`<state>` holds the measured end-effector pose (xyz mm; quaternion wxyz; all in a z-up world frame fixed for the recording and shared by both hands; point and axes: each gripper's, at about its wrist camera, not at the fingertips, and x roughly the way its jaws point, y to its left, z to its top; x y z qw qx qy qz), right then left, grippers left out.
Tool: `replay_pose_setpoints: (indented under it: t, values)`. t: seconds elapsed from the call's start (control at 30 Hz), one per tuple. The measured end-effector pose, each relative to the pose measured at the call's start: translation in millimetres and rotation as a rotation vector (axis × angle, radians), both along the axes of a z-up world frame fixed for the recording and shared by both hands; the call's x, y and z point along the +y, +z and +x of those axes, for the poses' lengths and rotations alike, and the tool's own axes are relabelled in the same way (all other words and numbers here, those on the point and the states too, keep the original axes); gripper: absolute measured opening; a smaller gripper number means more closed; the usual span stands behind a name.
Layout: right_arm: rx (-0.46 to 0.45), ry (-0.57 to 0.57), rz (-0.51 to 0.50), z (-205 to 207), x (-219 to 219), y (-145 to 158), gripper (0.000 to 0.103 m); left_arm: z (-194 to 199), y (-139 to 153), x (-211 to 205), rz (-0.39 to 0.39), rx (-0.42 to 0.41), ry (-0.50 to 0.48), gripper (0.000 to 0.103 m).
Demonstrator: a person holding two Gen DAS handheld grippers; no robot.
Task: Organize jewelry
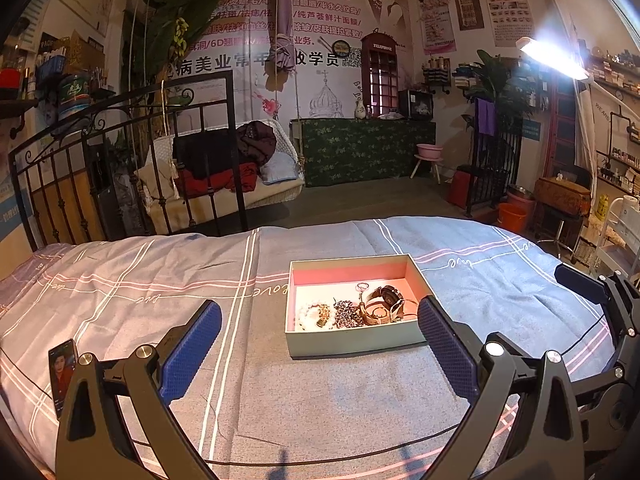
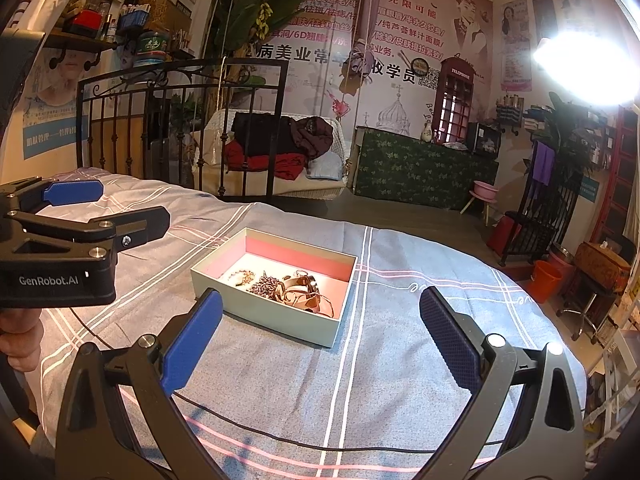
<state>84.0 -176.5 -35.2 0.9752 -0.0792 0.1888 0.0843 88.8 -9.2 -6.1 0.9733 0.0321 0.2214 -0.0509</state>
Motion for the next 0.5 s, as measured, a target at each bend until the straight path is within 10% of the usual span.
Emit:
replay_pose_setpoints:
  t: [0.5]
  values:
    - [0.001, 0.0, -0.002, 0.4, 0.0, 0.5, 0.097, -0.1, -0.1, -1.2, 0.002, 0.002, -0.002, 0.097]
